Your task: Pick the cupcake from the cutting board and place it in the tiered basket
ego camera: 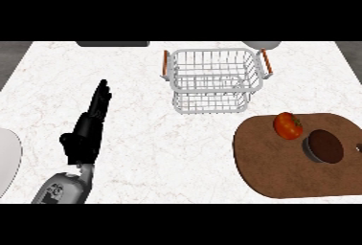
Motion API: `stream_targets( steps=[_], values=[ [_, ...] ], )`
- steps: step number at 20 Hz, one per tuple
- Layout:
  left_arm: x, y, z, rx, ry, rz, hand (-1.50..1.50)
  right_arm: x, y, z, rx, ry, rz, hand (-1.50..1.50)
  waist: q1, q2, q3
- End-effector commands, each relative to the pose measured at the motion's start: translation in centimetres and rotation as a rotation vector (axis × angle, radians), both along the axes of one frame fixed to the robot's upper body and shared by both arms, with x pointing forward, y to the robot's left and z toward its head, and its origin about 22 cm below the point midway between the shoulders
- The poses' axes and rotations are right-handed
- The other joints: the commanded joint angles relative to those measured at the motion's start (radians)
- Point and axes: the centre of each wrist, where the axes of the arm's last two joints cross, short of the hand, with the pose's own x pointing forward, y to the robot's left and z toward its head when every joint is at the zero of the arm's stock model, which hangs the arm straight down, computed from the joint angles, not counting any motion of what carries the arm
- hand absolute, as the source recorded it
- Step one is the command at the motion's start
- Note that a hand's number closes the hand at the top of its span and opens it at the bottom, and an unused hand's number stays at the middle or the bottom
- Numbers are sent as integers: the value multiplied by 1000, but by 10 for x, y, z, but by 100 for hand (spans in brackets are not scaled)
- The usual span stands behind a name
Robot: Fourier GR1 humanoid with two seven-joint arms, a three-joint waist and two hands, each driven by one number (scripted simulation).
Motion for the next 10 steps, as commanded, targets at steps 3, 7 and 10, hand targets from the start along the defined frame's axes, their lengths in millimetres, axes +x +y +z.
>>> stream_targets(
  steps=[3,7,10],
  values=[
    [-3,-16,-16,10,8,-7,0,3,7,-4,-69,-10,25,-150,-3,0,0],
    [-3,-16,-2,7,-2,-5,0,8,8,-14,-78,-8,61,-150,0,0,0],
    [4,-4,-1,-14,-18,-9,0,10,10,-30,-115,-37,137,-150,-1,1,1]
  ],
)
